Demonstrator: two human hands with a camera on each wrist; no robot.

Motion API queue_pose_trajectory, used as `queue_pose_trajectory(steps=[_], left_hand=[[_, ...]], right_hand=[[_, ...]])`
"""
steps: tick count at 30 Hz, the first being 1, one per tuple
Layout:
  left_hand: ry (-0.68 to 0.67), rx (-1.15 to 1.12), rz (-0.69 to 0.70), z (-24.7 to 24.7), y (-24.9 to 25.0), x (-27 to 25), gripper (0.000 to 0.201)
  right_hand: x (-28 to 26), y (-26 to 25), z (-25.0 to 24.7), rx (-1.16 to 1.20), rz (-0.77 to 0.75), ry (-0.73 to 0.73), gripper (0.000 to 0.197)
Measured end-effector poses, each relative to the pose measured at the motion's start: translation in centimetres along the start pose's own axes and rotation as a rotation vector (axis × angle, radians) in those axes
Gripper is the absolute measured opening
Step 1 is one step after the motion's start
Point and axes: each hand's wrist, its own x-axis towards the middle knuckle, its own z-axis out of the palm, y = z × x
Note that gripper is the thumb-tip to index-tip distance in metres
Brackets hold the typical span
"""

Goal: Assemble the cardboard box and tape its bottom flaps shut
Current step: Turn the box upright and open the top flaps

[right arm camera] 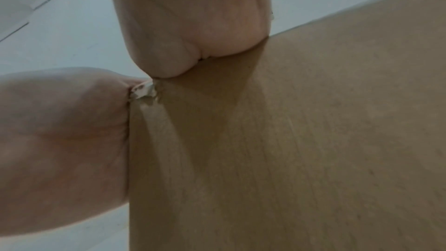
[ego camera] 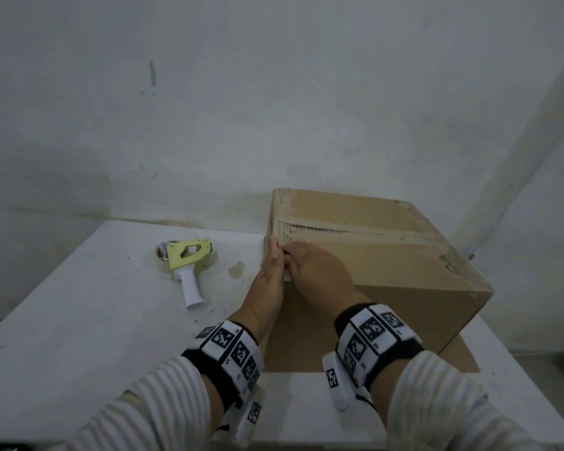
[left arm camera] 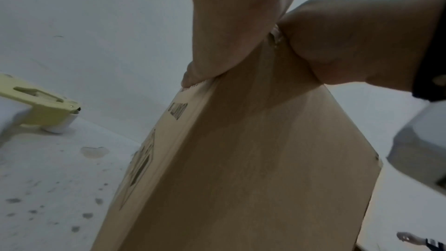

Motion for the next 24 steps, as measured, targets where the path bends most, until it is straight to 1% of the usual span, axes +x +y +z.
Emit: queue_pose_trajectory(steps=[5,9,15,18,20,24], left_hand=[[0.011,-0.054,-0.048,-0.3,0.7,0.3,0.049],[-0.047,-0.035,-0.101,-1.0,1.5,2.6,0.049],[-0.100,0.167,-0.142,-1.3,3.0,6.6,0.055],[-0.121,0.178,-0.180,-1.5,3.7,8.3,0.057],[-0.121,0.177,-0.178,-1.5,4.1,9.7,0.054],[-0.102,0.308,-0.197,-1.2,4.5,12.0,0.050]], right_hand=[[-0.1,-0.2,-0.3,0.008,0.008,-0.045,0.040],[-0.1,-0.5,-0.7,-0.021,0.010,-0.090,0.039],[1.1,-0.5,-1.5,-0.066,0.071,-0.166,0.039],[2.0,-0.5,-1.8,-0.112,0.078,-0.142,0.032],[2.3,-0.5,-1.8,-0.144,0.068,-0.108,0.029],[2.4,-0.4,-1.5,-0.172,0.057,-0.046,0.028]])
